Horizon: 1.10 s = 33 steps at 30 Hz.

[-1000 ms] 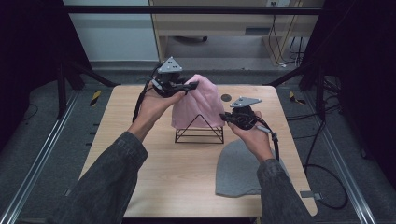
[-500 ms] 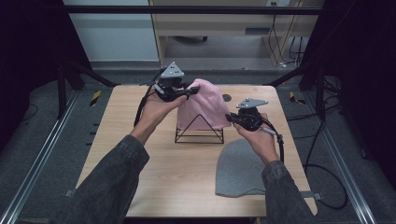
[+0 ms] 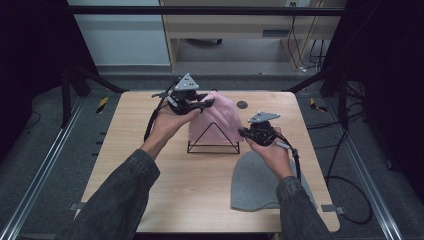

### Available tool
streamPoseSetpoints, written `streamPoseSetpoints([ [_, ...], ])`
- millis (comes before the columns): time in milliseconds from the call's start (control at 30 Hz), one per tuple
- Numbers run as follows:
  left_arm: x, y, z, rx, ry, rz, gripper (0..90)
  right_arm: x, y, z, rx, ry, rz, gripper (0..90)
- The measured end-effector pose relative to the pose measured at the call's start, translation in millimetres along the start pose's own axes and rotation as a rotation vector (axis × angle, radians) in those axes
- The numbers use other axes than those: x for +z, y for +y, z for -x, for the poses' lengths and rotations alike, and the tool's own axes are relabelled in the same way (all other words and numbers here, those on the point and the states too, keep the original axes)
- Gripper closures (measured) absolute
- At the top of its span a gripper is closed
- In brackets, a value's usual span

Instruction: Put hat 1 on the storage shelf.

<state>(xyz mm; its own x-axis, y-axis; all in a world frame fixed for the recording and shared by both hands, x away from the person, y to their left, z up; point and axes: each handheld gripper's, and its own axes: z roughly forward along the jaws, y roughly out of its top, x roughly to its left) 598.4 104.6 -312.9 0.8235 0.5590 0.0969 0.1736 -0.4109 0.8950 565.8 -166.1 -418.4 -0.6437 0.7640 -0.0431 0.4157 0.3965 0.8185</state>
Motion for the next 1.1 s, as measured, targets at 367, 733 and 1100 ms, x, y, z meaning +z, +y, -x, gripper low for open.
streamPoseSetpoints([
  [367,2.1,-12.3,4.2,-0.017,-0.018,-0.002,69.5,8.1,-12.9,-8.9,0.007,0.015,-0.023,84.0],
  [733,1.2,-21.1,8.6,-0.009,-0.03,-0.023,69.5,14.7,-20.5,-10.7,0.008,0.027,-0.053,83.7],
  [1100,1.4,-26.4,14.8,-0.012,-0.035,-0.039,69.2,0.5,-23.5,-9.1,0.005,-0.016,-0.084,50.8],
])
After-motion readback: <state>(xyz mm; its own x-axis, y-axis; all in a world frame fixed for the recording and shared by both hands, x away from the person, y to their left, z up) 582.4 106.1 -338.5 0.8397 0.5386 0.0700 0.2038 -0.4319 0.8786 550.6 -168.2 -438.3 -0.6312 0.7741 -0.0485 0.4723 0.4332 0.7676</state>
